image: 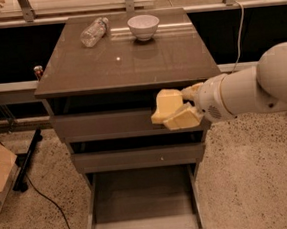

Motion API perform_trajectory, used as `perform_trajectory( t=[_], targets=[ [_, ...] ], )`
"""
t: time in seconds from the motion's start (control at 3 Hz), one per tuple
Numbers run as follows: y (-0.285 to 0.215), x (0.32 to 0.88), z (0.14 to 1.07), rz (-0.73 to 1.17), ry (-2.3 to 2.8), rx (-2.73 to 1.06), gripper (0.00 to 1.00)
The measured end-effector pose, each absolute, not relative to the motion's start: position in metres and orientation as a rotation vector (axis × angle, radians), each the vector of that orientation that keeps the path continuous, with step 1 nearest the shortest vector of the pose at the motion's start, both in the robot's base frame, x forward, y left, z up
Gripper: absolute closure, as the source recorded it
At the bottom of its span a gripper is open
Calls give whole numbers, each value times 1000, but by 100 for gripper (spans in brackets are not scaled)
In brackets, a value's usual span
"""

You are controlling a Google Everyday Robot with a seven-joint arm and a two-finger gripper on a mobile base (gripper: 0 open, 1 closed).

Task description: Place sponge into bottom drawer

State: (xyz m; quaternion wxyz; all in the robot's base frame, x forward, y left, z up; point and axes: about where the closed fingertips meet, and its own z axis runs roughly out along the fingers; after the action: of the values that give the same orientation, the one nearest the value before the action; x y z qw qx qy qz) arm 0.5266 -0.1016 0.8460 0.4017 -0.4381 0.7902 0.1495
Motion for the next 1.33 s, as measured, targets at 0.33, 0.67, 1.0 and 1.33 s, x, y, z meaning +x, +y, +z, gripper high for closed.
perform_trajectory(
  t=[0.33, 0.67, 1.0, 1.33],
  targets=[
    [-112, 514, 795, 355, 2106, -1057, 100],
    [-126, 526, 743, 324, 2174, -958, 100],
    [-126, 530, 742, 312, 2168, -936, 100],
    [-121, 538, 744, 271, 2142, -989, 100]
  ],
)
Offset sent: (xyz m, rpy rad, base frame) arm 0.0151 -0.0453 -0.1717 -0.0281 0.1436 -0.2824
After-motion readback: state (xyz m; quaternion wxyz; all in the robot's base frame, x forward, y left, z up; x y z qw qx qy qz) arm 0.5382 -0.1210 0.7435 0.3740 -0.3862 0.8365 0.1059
